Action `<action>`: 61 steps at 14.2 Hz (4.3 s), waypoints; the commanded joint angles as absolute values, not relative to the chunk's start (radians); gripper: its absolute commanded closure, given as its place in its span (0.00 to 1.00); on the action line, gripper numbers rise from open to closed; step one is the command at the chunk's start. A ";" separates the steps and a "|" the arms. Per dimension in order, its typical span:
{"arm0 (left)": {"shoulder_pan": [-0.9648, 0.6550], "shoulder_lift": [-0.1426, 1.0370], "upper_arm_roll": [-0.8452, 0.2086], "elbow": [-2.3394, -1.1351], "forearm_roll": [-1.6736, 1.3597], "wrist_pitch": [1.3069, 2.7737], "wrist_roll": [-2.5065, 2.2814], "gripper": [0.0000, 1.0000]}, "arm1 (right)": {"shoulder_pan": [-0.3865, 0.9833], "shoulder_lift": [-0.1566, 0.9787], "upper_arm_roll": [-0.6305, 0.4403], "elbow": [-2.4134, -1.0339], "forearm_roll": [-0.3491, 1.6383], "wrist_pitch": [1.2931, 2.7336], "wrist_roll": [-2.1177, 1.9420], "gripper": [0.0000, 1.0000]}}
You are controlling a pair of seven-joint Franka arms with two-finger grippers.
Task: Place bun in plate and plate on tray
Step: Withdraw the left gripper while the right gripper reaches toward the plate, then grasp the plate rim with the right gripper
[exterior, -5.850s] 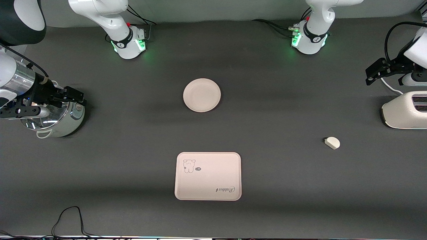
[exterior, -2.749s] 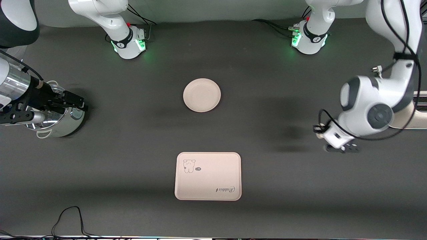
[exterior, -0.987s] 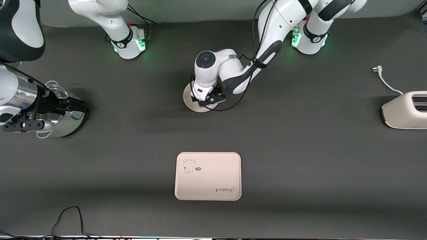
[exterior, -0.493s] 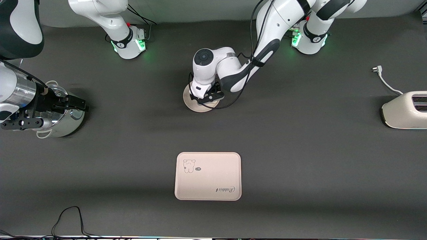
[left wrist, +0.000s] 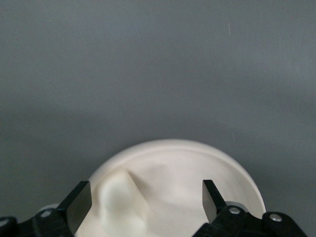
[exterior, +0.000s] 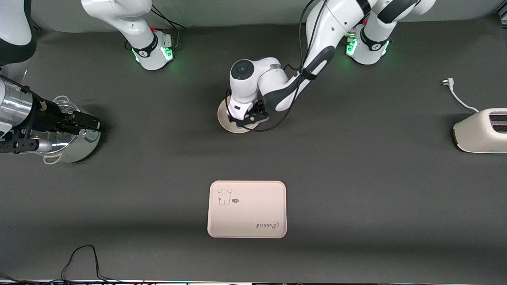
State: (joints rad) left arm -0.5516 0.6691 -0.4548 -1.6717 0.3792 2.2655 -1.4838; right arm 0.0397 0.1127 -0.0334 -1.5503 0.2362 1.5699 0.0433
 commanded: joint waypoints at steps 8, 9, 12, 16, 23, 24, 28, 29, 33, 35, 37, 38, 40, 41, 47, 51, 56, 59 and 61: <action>0.013 0.168 -0.459 -1.631 0.209 1.766 -0.513 0.00 | 0.097 0.144 -0.025 -1.783 0.261 1.725 0.178 0.00; 0.072 0.134 -0.456 -1.635 0.200 1.749 -0.415 0.00 | 0.135 0.132 -0.026 -1.855 0.276 1.790 0.178 0.00; 0.257 0.063 -0.454 -1.637 0.138 1.711 -0.203 0.00 | 0.181 0.101 -0.032 -2.008 0.307 1.928 0.178 0.00; 0.314 -0.011 -0.413 -1.649 0.124 1.660 -0.050 0.00 | 0.221 0.089 -0.031 -2.147 0.311 2.022 0.184 0.00; 0.314 -0.012 -0.295 -1.652 0.020 1.628 0.199 0.00 | 0.330 0.032 -0.032 -2.276 0.406 2.043 0.204 0.00; 0.314 -0.012 -0.295 -1.652 0.012 1.626 0.193 0.00 | 0.359 0.035 -0.032 -2.278 0.408 2.048 0.204 0.00; 0.311 -0.011 -0.295 -1.658 0.012 1.635 0.181 0.00 | 0.455 0.060 -0.032 -2.328 0.410 2.127 0.225 0.00; 0.311 -0.011 -0.295 -1.661 0.012 1.637 0.164 0.00 | 0.477 0.069 -0.032 -2.329 0.410 2.140 0.238 0.00; 0.305 -0.003 -0.295 -1.657 0.021 1.672 0.150 0.00 | 0.555 0.133 -0.032 -2.329 0.410 2.207 0.304 0.00; 0.302 -0.003 -0.296 -1.658 0.018 1.660 0.149 0.00 | 0.592 0.176 -0.032 -2.330 0.410 2.265 0.311 0.00; 0.298 0.000 -0.301 -1.654 0.037 1.670 0.149 0.00 | 0.597 0.228 -0.031 -2.329 0.410 2.330 0.337 0.00; 0.301 0.000 -0.301 -1.655 0.037 1.671 0.150 0.00 | 0.604 0.248 -0.029 -2.327 0.413 2.353 0.360 0.00; 0.301 0.003 -0.299 -1.661 0.040 1.670 0.149 0.00 | 0.644 0.267 -0.031 -2.327 0.439 2.384 0.411 0.00; 0.299 0.015 -0.299 -1.660 0.041 1.672 0.149 0.00 | 0.644 0.273 -0.031 -2.327 0.455 2.387 0.428 0.00; 0.298 0.011 -0.302 -1.657 0.041 1.638 0.147 0.00 | 0.699 0.285 -0.032 -2.327 0.502 2.388 0.535 0.00; 0.305 0.011 -0.299 -1.657 0.028 1.632 0.147 0.00 | 0.738 0.328 -0.032 -2.329 0.502 2.450 0.558 0.01; 0.310 0.014 -0.296 -1.655 0.031 1.647 0.118 0.00 | 0.742 0.353 -0.031 -2.326 0.503 2.477 0.569 0.10; 0.304 0.023 -0.296 -1.657 0.040 1.652 0.068 0.00 | 0.776 0.362 -0.031 -2.322 0.505 2.503 0.647 0.23; 0.298 0.021 -0.298 -1.655 0.041 1.649 0.040 0.00 | 0.778 0.367 -0.031 -2.321 0.506 2.511 0.650 0.35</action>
